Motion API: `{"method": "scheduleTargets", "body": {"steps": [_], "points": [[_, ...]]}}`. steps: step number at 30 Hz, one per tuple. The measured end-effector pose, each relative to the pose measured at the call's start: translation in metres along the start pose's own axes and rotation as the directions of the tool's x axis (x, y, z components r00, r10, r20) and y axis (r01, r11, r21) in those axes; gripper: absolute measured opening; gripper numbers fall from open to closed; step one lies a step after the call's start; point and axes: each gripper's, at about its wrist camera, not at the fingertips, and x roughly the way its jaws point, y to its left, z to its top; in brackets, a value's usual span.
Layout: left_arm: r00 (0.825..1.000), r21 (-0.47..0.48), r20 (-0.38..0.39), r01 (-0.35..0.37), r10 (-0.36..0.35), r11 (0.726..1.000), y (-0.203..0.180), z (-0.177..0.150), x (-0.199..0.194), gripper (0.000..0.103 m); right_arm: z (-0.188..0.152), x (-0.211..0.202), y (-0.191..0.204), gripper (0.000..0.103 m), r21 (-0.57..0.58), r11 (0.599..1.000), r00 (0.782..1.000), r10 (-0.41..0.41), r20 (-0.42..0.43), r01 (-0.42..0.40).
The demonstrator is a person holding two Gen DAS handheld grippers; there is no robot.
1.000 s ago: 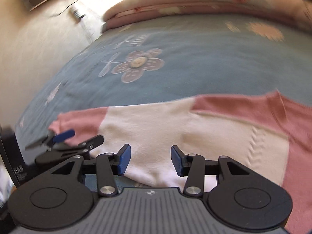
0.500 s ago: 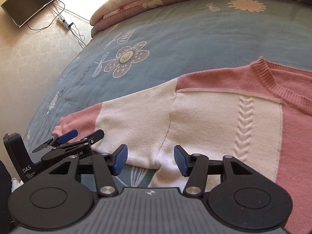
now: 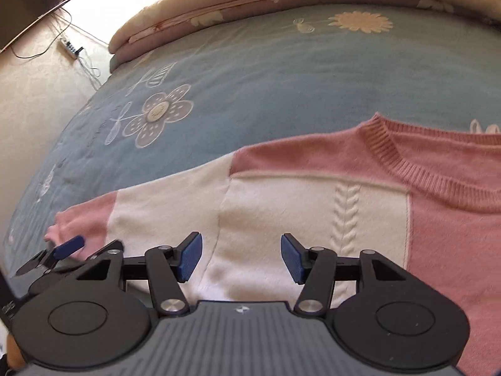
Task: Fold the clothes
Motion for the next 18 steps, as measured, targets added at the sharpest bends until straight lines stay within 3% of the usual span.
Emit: {"method": "scheduleTargets", "body": {"steps": [3, 7, 11, 18], "points": [[1.0, 0.003, 0.0, 0.0, 0.0, 1.0, -0.001, 0.0, 0.0, 0.097, 0.012, 0.032, 0.004, 0.061, -0.048, 0.993, 0.993, -0.113, -0.024, 0.112], [1.0, -0.001, -0.001, 0.002, -0.002, 1.0, 0.0, 0.0, 0.0, 0.097, 0.023, 0.061, 0.013, 0.067, -0.12, 0.973, 0.98, -0.197, 0.03, 0.199], [1.0, 0.007, -0.002, 0.002, -0.002, 1.0, -0.002, 0.0, 0.0, 0.097, 0.041, 0.07, 0.003, 0.068, -0.073, 0.98, 0.983, -0.181, 0.036, 0.183], [1.0, 0.01, 0.003, 0.005, -0.005, 1.0, -0.004, 0.0, -0.002, 0.097, 0.03, 0.024, -0.003, 0.068, -0.056, 0.988, 0.988, -0.138, 0.071, 0.142]]}}
